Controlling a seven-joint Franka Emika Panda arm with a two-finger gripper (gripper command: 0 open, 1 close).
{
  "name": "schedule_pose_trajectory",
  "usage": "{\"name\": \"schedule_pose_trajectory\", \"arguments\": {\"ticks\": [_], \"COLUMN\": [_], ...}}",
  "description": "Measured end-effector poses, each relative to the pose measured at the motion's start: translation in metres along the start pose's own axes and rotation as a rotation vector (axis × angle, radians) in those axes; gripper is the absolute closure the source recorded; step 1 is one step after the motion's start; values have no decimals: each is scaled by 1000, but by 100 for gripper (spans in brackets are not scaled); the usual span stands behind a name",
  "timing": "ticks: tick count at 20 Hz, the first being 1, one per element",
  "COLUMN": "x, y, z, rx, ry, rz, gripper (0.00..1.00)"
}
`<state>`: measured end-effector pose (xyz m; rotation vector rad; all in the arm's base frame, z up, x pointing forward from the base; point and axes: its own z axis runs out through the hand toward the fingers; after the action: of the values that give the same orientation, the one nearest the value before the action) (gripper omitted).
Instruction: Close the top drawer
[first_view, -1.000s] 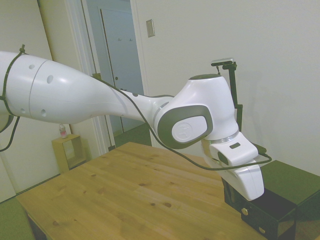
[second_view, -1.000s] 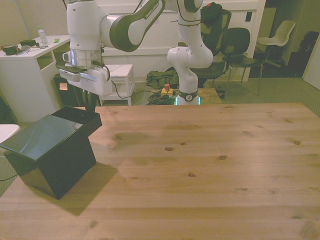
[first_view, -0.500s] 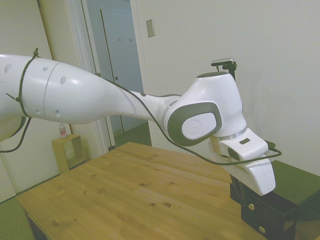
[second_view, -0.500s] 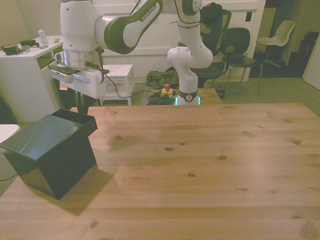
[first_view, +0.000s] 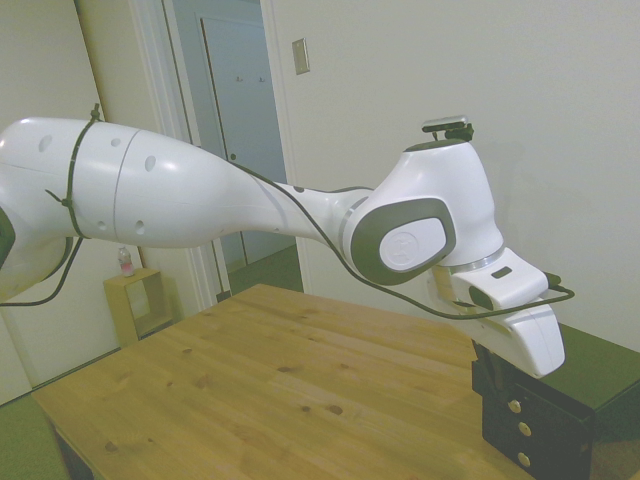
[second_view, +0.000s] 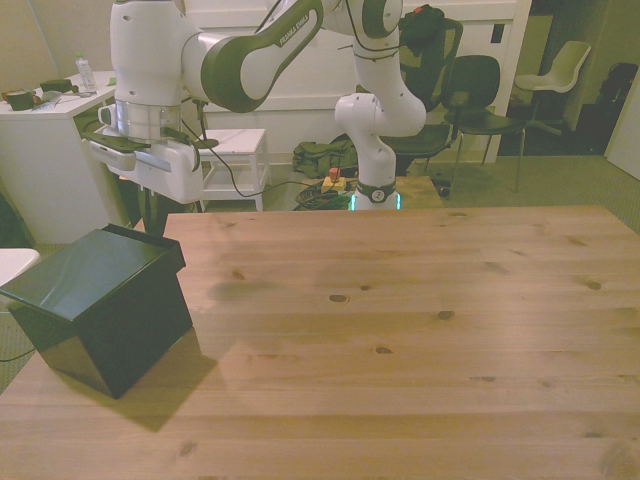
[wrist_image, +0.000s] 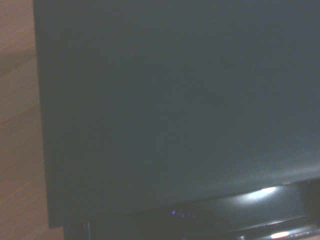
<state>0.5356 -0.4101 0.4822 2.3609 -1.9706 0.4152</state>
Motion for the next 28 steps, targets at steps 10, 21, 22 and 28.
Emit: {"name": "schedule_pose_trajectory", "arguments": {"ticks": [10,21,22,28], "x": [7,-2,-5,-44], "y": [-18,-27,-28,-21], "z": [2,14,14,2], "rx": [1,-9,-8,-2], "ry": [18,-1,-5,-58], "rz": [-16,-34,-38,-63], "gripper": [100,100,100,0]}}
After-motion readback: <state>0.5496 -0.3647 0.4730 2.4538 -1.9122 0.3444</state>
